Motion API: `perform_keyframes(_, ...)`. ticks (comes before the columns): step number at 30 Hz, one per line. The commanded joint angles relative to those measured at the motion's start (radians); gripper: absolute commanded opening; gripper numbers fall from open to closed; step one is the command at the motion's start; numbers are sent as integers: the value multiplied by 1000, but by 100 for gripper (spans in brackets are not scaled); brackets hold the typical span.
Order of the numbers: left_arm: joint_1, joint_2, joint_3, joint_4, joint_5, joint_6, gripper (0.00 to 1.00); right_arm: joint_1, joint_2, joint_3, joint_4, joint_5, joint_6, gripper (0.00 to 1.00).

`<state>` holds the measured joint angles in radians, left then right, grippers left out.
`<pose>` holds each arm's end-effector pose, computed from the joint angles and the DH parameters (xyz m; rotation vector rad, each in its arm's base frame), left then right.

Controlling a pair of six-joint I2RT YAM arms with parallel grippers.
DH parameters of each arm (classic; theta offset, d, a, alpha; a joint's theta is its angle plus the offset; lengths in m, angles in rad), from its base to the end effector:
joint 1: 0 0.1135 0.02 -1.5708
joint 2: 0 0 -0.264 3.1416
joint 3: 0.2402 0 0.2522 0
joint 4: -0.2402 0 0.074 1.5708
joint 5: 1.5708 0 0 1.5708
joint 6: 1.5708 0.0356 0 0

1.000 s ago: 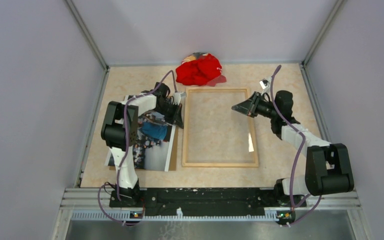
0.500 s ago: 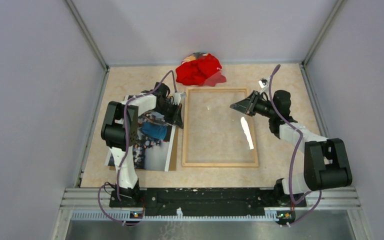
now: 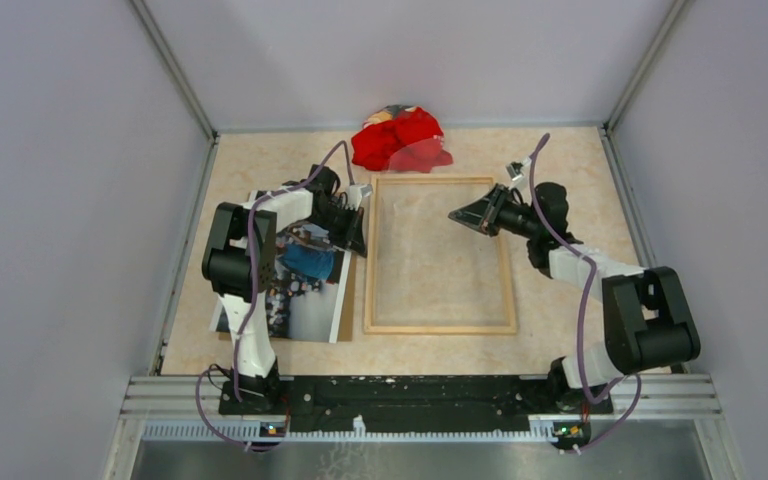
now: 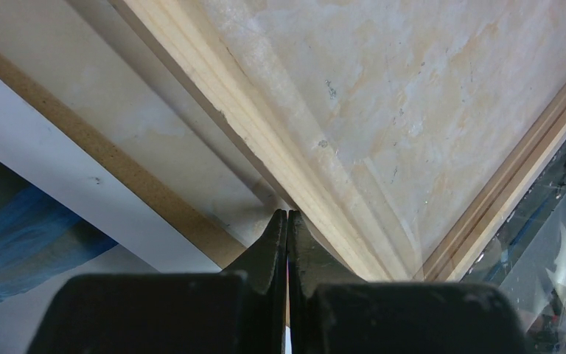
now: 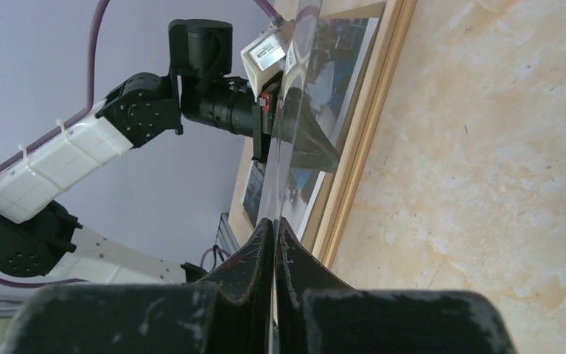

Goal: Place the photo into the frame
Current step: Place the photo frame item in the photo frame.

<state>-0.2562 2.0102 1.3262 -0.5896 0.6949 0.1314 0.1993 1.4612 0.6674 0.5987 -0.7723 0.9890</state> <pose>0.3713 -0.1208 0.1472 0.6687 2.6411 -1.0087 0.2923 0.0844 0.2240 0.1432 1.9739 1.4958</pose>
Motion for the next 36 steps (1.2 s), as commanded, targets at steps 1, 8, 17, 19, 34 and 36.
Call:
perform_keyframes(1,-10,-11,-7,22,40,2,1,19,-37,12,-65,16,-71,0)
perform_keyframes(8,-9,-16,-9,19,36,7,1,-10,-83,52,-316,67,-293,0)
perform_keyframes(17,-10,-13,-5,14,32,12,1,-57,-113,109,-482,88,-423,0)
perform_keyframes(19,-10,-14,-3,16,31,10,1,-58,-104,107,-473,82,-423,0)
perform_keyframes(34,-14,-13,-3,15,34,7,1,-63,-107,126,-522,111,-462,0)
perform_keyframes(36,-14,-13,-3,15,34,7,1,-66,-108,143,-558,124,-480,0)
